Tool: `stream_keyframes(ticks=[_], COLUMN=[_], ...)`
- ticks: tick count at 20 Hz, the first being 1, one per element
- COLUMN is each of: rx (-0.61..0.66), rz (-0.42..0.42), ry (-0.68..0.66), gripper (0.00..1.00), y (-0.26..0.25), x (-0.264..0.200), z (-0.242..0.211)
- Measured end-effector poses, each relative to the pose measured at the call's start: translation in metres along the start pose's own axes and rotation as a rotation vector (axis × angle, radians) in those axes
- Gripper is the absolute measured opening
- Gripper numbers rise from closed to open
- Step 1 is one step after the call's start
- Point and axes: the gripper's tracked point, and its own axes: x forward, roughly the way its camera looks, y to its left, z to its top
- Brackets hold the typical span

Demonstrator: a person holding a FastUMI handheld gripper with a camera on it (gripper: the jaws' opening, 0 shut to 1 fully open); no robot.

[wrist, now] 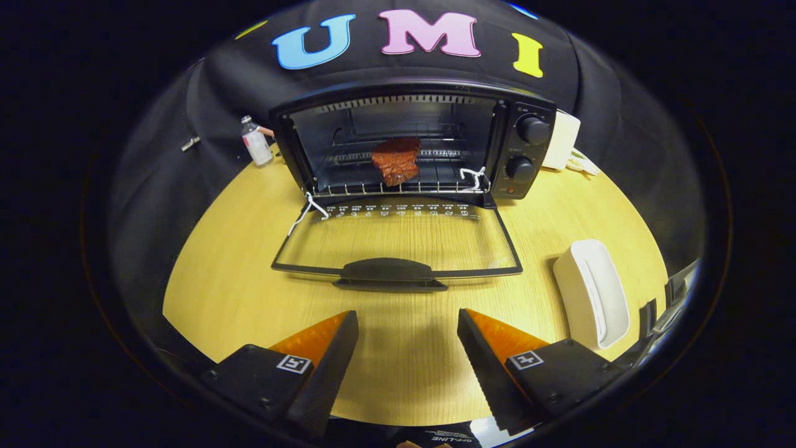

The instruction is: Open the toaster oven, put the food inside, and close the toaster oven door.

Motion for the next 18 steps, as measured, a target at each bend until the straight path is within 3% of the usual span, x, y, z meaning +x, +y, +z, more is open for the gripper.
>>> stream_keyframes(ticks=[10, 18], rx=[0.026, 0.051], rz=[-0.055, -0.052], ry=[0.018, 0.004], gripper=[0.99, 0.99], y=[0.008, 0.011], x=[0.04, 0.027], z=[0.005, 0.013])
